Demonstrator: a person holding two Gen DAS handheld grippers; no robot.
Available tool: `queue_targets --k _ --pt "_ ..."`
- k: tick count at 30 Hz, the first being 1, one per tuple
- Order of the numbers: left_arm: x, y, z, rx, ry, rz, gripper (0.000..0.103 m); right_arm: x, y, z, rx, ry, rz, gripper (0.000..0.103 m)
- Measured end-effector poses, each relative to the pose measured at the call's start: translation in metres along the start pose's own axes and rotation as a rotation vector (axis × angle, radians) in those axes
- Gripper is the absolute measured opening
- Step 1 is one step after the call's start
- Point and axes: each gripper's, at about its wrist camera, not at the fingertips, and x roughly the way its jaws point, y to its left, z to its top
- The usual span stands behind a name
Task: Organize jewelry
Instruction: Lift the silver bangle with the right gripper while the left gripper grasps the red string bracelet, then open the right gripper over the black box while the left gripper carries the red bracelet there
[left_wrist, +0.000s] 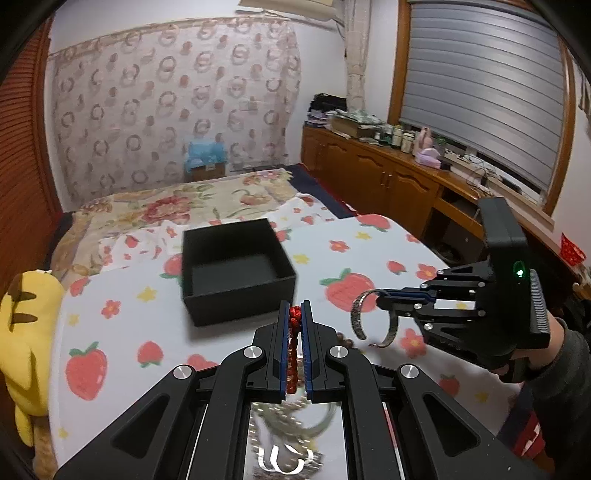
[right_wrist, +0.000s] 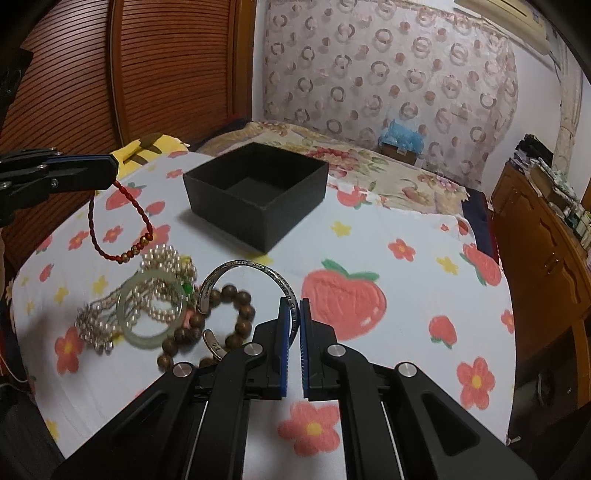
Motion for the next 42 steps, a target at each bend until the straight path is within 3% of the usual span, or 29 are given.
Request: queue_targets --k 14,23,26,30,42 --pt "0.033 0.048 0.035 -0.034 0.009 0.081 0.005 0.048 0.005 0.081 0.047 -0.043 0.01 0.006" --pt "0.045 0.06 0.064 -0.023 0.002 0.124 0.005 0.085 0.01 0.109 0.061 -0.036 -0.009 0.007" --pt "0.053 0.062 0.071 -0.022 0.003 0.131 0.005 0.095 0.013 0.11 0.053 -0.035 -0.029 0.014" --pt "0.063 0.064 0.071 -0.028 0.014 0.136 0.005 0.089 0.003 0.103 0.079 -0.062 -0.01 0.034" --pt "0.094 0.073 0.077 -0.053 0.033 0.142 0.005 0.038 -0.007 0.064 0.057 -0.094 0.041 0.036"
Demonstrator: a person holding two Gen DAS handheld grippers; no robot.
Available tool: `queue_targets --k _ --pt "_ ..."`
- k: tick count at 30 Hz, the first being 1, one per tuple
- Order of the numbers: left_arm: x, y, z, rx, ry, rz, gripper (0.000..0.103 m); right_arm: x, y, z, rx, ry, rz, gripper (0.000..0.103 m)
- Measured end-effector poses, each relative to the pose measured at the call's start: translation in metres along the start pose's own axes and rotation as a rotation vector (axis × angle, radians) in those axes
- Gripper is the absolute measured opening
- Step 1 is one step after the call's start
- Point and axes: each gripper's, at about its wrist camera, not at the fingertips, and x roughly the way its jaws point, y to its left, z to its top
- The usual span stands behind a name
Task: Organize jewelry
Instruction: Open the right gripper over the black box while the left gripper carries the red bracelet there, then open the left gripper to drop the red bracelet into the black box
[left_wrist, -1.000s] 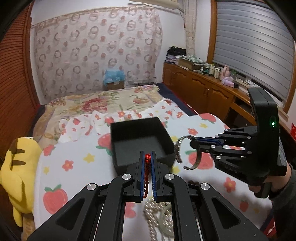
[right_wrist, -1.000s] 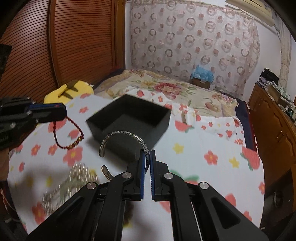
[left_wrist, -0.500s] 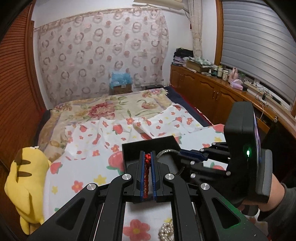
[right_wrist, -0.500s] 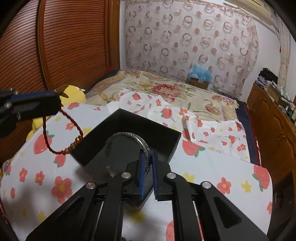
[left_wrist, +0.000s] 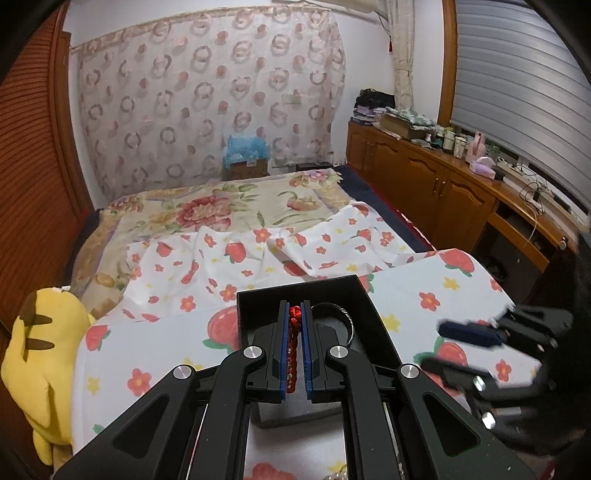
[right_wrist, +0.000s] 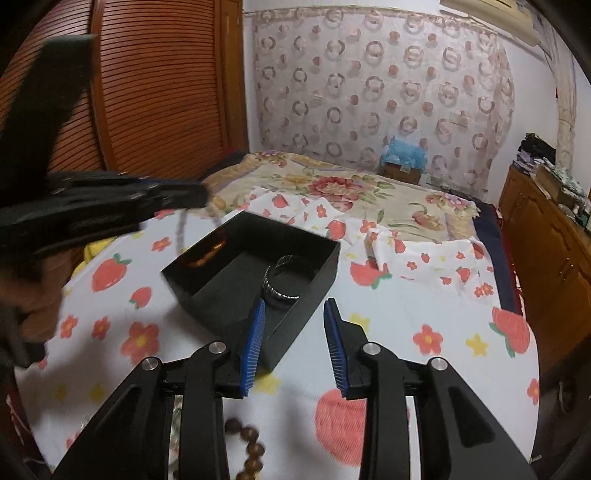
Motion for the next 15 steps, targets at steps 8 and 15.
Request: queue_targets --k 8,15 --pt "-0.003 0.0 -0.004 -0.023 -0.001 -0.003 0.039 -0.017 0.013 -0.028 -0.009 -0.004 0.037 0.035" --pt "-0.031 -0.011 -0.027 0.011 0.0 -0.033 0.056 -0.02 0.015 -0.055 0.011 0.033 0.048 0.035"
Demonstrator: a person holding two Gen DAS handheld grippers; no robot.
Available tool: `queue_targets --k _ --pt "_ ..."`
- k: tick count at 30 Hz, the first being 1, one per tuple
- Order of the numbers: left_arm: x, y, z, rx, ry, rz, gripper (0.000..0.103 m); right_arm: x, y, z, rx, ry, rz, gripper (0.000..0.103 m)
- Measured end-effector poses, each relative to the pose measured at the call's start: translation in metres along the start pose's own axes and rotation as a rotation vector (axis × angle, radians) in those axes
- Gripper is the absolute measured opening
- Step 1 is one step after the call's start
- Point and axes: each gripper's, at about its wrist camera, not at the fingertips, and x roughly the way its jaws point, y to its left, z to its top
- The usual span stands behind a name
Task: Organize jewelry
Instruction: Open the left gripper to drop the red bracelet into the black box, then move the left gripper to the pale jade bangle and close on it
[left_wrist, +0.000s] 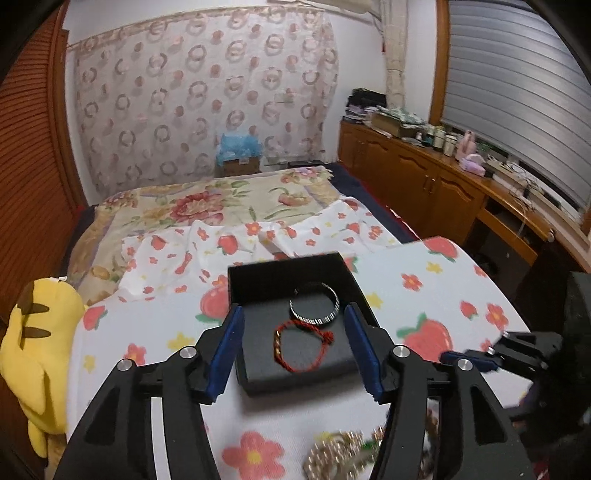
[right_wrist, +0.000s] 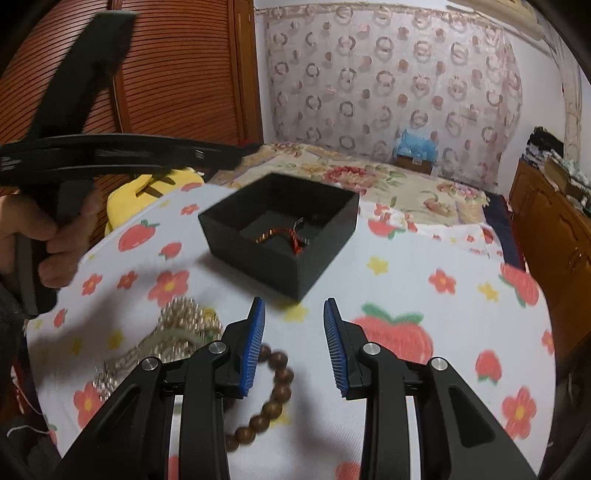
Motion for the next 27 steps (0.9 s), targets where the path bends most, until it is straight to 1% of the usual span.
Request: queue_targets --k 3,5,6,7,8,10,12,16,17,27 --pt "-0.009 -0.007 -0.012 0.027 -0.003 0.006 0.057 0.003 0.002 -0.01 -0.004 0.024 0.0 0.035" --pt "-0.014 -0.009 -0.019 0.036 0.003 0.002 0.063 0.005 0.002 -0.015 -0.007 0.041 0.003 0.035" --pt "-0.016 -0.01 -0.023 0.037 0.001 0.003 0.071 0.007 0.003 -0.018 -0.008 0.05 0.007 0.033" --pt "-0.02 -0.01 -0.028 0.04 -0.007 0.005 0.075 0.008 0.004 -0.02 -0.014 0.06 0.015 0.029" --pt "-0.021 -0.011 -0.03 0.041 -0.01 0.009 0.075 0.009 0.006 -0.022 -0.021 0.07 0.021 0.025" --pt "-0.024 -0.012 -0.039 0.045 -0.01 0.018 0.079 0.012 0.011 -0.026 -0.034 0.091 0.025 0.024" --pt "-0.026 -0.013 -0.046 0.045 -0.009 0.011 0.079 0.015 0.013 -0.029 -0.038 0.113 0.019 0.022" --pt "-0.026 -0.015 -0.066 0.044 0.02 -0.001 0.079 0.021 0.012 -0.033 -0.043 0.144 0.005 0.019" --pt "-0.026 -0.016 -0.07 0.045 0.027 -0.003 0.079 0.022 0.011 -0.033 -0.04 0.147 0.007 0.015" --pt "-0.023 -0.027 -0.11 0.05 0.096 -0.019 0.079 0.01 0.002 -0.042 -0.026 0.157 -0.034 0.015"
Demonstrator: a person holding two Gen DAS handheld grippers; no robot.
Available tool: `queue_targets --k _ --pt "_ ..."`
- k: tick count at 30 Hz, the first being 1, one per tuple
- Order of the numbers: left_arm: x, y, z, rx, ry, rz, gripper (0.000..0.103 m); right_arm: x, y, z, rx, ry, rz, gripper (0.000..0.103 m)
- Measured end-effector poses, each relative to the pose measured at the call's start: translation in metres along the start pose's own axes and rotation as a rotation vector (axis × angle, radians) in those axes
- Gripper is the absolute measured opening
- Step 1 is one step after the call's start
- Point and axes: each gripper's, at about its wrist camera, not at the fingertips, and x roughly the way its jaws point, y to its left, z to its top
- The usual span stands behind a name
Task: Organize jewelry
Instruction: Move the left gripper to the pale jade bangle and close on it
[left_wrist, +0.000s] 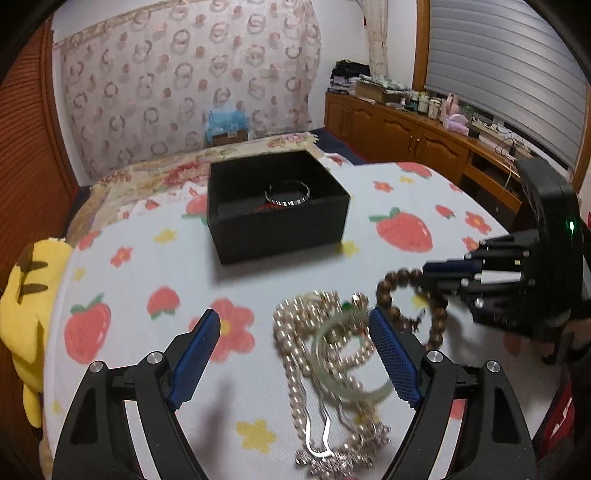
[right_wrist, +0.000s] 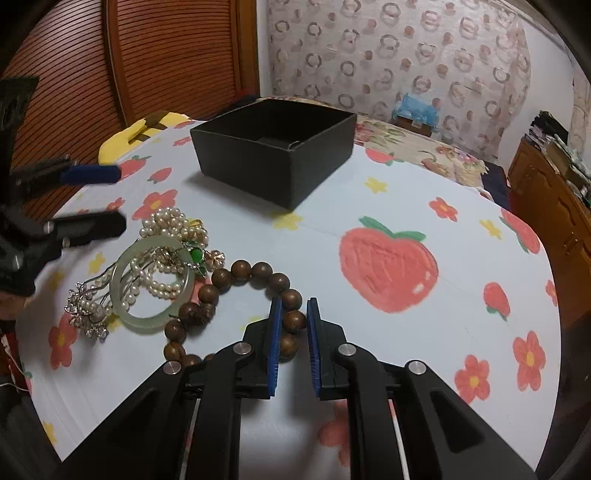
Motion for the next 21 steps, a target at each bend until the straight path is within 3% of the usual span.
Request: queue_targets --k 3,5,13,21 --pt "0.001 -0.004 -0.008 0.001 0.009 -0.001 0.079 -0.001 -0.001 -0.002 0.006 -0.011 0.0 0.015" --pt "0.0 -0.006 -0.012 -0.005 0.011 -0.013 0.074 0.0 -0.002 -0.002 0.006 -0.006 -0.005 0.015" --pt "0.007 -0.015 -0.016 0.02 0.063 -0.052 0.027 0.003 -0.001 -0.001 -0.003 -0.005 -0.018 0.015" --pt "0.018 -0.014 -0.015 0.023 0.088 -0.016 0.025 0.003 0.0 -0.001 -0.01 -0.006 -0.027 0.015"
